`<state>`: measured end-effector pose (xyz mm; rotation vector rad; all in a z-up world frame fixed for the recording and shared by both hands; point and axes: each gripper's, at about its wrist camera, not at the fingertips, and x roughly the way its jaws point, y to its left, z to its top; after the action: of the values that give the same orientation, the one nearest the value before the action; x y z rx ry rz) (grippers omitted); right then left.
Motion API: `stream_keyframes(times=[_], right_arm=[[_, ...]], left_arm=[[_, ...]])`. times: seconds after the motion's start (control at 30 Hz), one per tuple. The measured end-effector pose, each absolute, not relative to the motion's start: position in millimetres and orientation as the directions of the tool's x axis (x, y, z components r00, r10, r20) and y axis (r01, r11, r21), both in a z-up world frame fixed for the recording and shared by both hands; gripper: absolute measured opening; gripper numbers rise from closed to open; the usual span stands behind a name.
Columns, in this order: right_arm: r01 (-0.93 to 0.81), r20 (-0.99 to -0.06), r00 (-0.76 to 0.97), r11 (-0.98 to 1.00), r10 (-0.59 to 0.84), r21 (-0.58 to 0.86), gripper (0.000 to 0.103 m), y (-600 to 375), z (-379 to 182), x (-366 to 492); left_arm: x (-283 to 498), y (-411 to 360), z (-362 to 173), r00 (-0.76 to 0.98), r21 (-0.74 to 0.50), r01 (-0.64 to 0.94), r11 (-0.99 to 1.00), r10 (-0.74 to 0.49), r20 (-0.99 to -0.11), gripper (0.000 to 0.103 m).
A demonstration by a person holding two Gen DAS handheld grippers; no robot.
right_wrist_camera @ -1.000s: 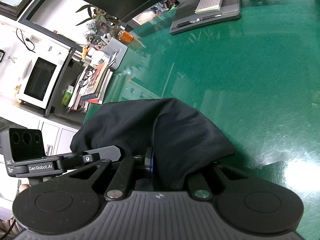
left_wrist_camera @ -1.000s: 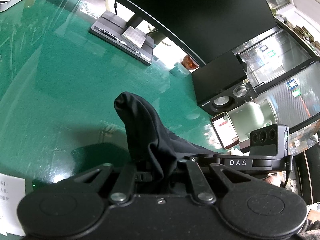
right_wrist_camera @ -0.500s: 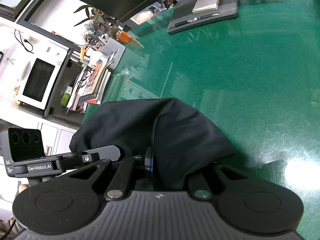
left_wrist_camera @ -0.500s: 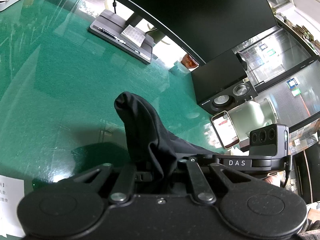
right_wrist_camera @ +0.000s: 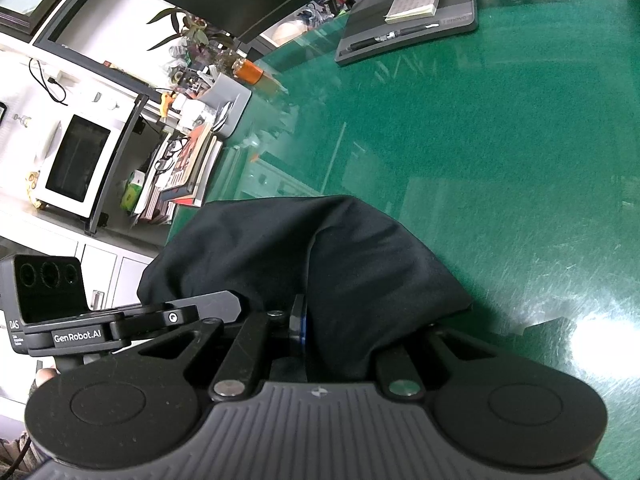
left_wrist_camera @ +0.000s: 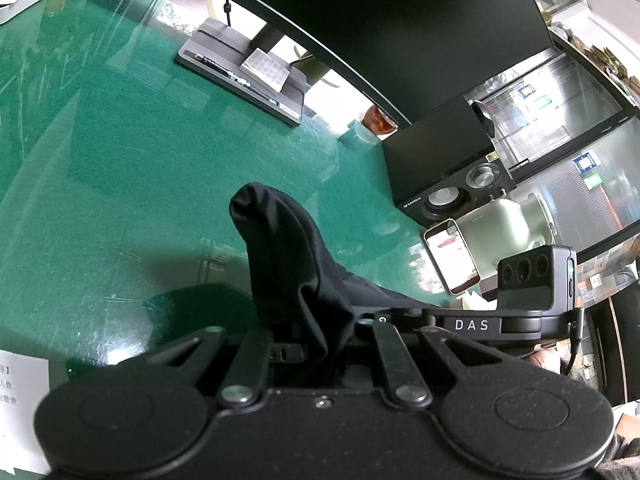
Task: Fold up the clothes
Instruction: 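Hold the folded black shorts pinched in both grippers above the desk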
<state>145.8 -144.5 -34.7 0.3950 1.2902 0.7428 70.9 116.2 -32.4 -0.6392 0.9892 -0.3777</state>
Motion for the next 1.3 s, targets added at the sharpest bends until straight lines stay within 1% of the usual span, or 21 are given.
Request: stream_keyframes(times=[1.3], right_arm=[[-0.259, -0.715, 0.078, 0.707, 0.695, 0.658, 0.012, -143.0, -39.0, 144.1]], left_arm=[[71.8, 115.4, -34.4, 0.497, -0.646, 0.006, 0.763, -0.563, -0.66, 0.011]])
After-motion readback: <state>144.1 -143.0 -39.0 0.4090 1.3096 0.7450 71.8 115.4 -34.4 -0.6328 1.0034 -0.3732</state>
